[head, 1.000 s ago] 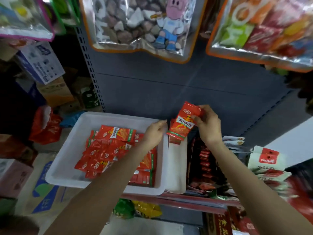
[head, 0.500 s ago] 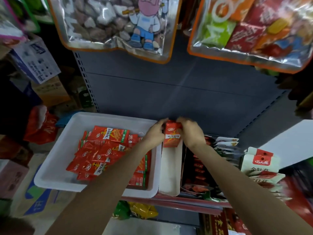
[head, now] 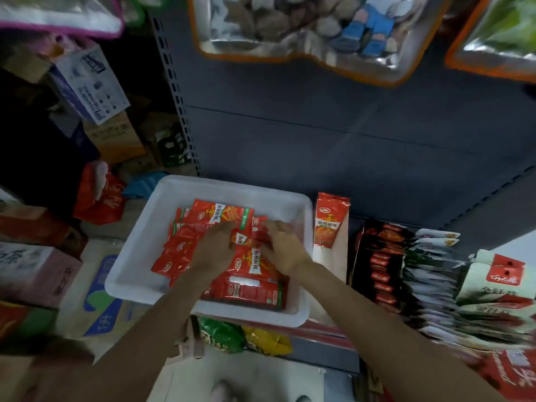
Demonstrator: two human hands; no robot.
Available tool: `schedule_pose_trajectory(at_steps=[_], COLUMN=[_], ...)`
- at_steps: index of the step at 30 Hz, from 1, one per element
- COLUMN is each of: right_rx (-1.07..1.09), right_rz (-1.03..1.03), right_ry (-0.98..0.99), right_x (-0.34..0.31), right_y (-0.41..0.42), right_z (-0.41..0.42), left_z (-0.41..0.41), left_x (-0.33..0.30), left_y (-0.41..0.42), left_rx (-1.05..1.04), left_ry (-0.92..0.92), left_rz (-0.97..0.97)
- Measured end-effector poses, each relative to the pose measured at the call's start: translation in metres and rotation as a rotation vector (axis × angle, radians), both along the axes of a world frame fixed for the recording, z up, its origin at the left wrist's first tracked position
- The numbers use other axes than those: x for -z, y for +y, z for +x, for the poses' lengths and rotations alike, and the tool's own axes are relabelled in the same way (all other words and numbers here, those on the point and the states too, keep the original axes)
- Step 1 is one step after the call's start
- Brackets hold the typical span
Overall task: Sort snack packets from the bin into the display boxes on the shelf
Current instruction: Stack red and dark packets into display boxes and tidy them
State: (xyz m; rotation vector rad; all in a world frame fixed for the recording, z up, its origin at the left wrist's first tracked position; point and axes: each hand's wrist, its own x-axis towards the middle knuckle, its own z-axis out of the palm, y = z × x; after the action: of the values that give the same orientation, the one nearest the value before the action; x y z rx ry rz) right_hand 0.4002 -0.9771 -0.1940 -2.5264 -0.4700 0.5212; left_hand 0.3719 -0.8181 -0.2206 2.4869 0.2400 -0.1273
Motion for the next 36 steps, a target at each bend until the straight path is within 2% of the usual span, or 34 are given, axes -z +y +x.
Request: schedule_pose_trajectory(at_steps=[3,5,7,11,14,16,19,21,25,29,33,36], right_rx=[-0.114,-0.133,-0.059,0.043,0.140,0.158,0.160,0.187,0.296,0.502,0.463,0.432], right_rz=[-0.186,-0.276,-0.272,-0.111,0.098,0.194,0.371,0.466,0.519,0.541,0.386,0.360], right_ry=[0.266,0.212,0.058,-0.118,-0.203,-0.245,-0.203,-0.207,-0.307,-0.398,-0.384,-0.298], right_x=[0.026,0.037,0.039,0.026,0.004,-0.011,-0.036,-0.052,-0.069,-0.076,-0.071,-0.066], right_y=[0.019,0.026,0.031,0.033,0.029,0.022,0.003,-0.016,-0.058,-0.093,-0.110,-0.113], right_z=[-0.006,-0.011,-0.016,-0.012,-0.006,-0.003,0.005,0.012,0.023,0.030,0.034,0.041], left_z=[-0.009,-0.014,-0.019,-0.020,-0.015,-0.007,0.010,0.020,0.038,0.052,0.058,0.061], left_x=[0.009,0.011,0.008,-0.015,-0.036,-0.049,-0.064,-0.069,-0.074,-0.064,-0.053,-0.053], left_y=[0.027,0.037,0.041,0.036,0.022,0.008,-0.013,-0.028,-0.066,-0.099,-0.118,-0.125], left_rx=[0.104,0.152,0.131,0.018,0.012,0.036,0.004,-0.031,-0.020,0.104,0.080,0.046], left_ry=[0.079,0.099,0.093,-0.019,-0.106,-0.197,-0.327,-0.364,-0.297,-0.132,0.073,0.187], left_rz=[0.116,0.110,0.003,-0.208,-0.489,-0.536,-0.547,-0.622,-0.792,-0.605,-0.646,-0.660])
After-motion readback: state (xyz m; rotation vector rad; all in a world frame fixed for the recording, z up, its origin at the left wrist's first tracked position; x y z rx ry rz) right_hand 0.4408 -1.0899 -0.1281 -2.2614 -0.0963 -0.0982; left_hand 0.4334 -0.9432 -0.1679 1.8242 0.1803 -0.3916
